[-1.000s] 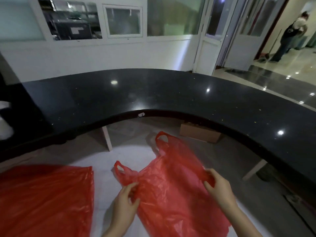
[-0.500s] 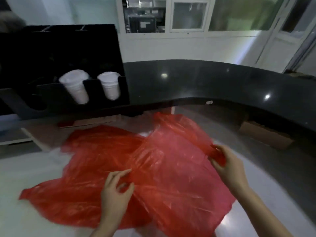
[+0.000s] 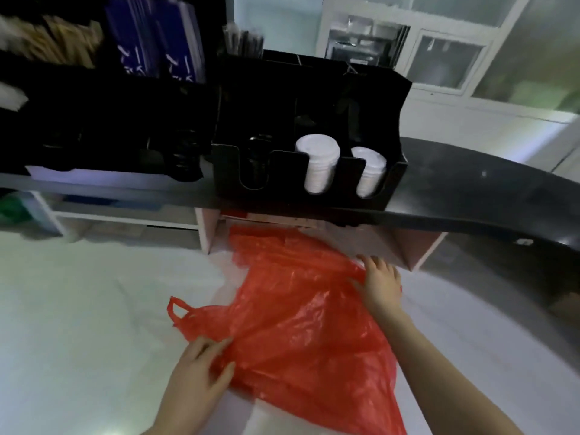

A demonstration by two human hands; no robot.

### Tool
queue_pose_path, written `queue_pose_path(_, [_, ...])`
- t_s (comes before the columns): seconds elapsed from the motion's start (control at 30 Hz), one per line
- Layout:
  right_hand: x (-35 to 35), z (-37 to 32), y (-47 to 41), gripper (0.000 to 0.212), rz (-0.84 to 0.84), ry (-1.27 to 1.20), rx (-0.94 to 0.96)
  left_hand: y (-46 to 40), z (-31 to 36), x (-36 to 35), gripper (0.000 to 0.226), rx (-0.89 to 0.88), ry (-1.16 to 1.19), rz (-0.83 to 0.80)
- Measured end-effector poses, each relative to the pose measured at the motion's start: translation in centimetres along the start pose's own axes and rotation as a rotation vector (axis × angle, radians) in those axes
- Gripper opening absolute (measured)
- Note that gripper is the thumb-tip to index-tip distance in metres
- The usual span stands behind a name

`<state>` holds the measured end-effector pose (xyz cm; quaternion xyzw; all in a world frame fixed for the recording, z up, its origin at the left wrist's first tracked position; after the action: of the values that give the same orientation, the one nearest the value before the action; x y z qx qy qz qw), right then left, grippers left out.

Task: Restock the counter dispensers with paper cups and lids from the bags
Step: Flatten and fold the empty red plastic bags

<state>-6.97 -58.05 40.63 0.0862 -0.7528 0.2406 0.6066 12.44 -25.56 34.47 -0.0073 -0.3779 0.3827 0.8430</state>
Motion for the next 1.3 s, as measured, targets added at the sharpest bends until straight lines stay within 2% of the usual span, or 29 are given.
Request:
queue_pose_path(0.07, [0.7, -0.6, 0.8, 0.055, 0.074, -0.045, -0.066, -0.9, 0.0, 1.0, 0.047, -0.117, -0.145, 0.044])
queue_pose_path(0.17, [1.8, -1.3, 4.6, 0.043, 0.192, -0.121, -0.021, -2.3, 1.1, 1.1, 0.041, -0.269, -0.252, 0.130])
queue_pose_path(0.27, [0.5, -1.8, 10.8, 0.055, 0.113, -0.080, 0.045, -3.0, 1.9, -1.6, 0.047, -0.438, -0.338, -0.043])
queue_pose_path(0.37, [-2.1, -1.7, 14.8, 0.079, -0.106, 0.016, 0.042, -3.3, 1.4, -4.6, 0.056, -0.557, -0.428, -0.250])
queue_pose_path(0.43, [-3.8, -0.8, 15.5, 0.085, -0.211, 0.028, 0.037, -3.3, 0.3, -6.0, 0.061, -0.539, -0.453, -0.357])
queue_pose_path(0.53, [-5.1, 0.4, 14.8, 0.082, -0.245, 0.043, 0.036, -3.0, -1.4, -7.4, 0.067, -0.459, -0.477, -0.475])
queue_pose_path(0.83, [-6.4, 1.1, 14.2, 0.070, -0.320, -0.003, 0.039, -3.0, -1.8, -8.0, 0.071, -0.400, -0.415, -0.517])
queue_pose_path(0.9, [-6.1, 1.3, 14.0, 0.070, -0.309, -0.150, 0.015, -3.3, -1.9, -7.9, 0.073, -0.374, -0.394, -0.527])
queue_pose_path(1.0, [-3.7, 2.3, 13.6, 0.060, -0.188, -0.410, -0.130, -4.4, -1.8, -7.5, 0.084, -0.187, -0.251, -0.520])
queue_pose_path(1.13, [-1.3, -0.1, 16.0, 0.056, -0.006, -0.190, 0.104, -3.8, -1.0, -7.5, 0.080, -0.256, -0.358, -0.514])
queue_pose_path(1.2, [-2.0, -1.6, 18.0, 0.059, -0.040, -0.090, 0.165, -2.9, -1.2, -7.9, 0.077, -0.298, -0.404, -0.516])
queue_pose_path(1.3, [-4.0, -0.8, 20.2, 0.068, -0.212, -0.023, 0.096, -2.2, -1.7, -7.8, 0.072, -0.321, -0.436, -0.544])
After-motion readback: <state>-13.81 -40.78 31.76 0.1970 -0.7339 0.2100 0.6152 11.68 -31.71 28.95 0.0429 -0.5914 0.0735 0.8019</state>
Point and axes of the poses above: each hand's wrist, its own y-axis away from the middle knuckle, its own x-axis out of the back of the hand, z = x × y, the point moved 4 cm from there along -y, towards the middle knuckle, and after that the axes turned 6 degrees about z, right-handed, at the moved point
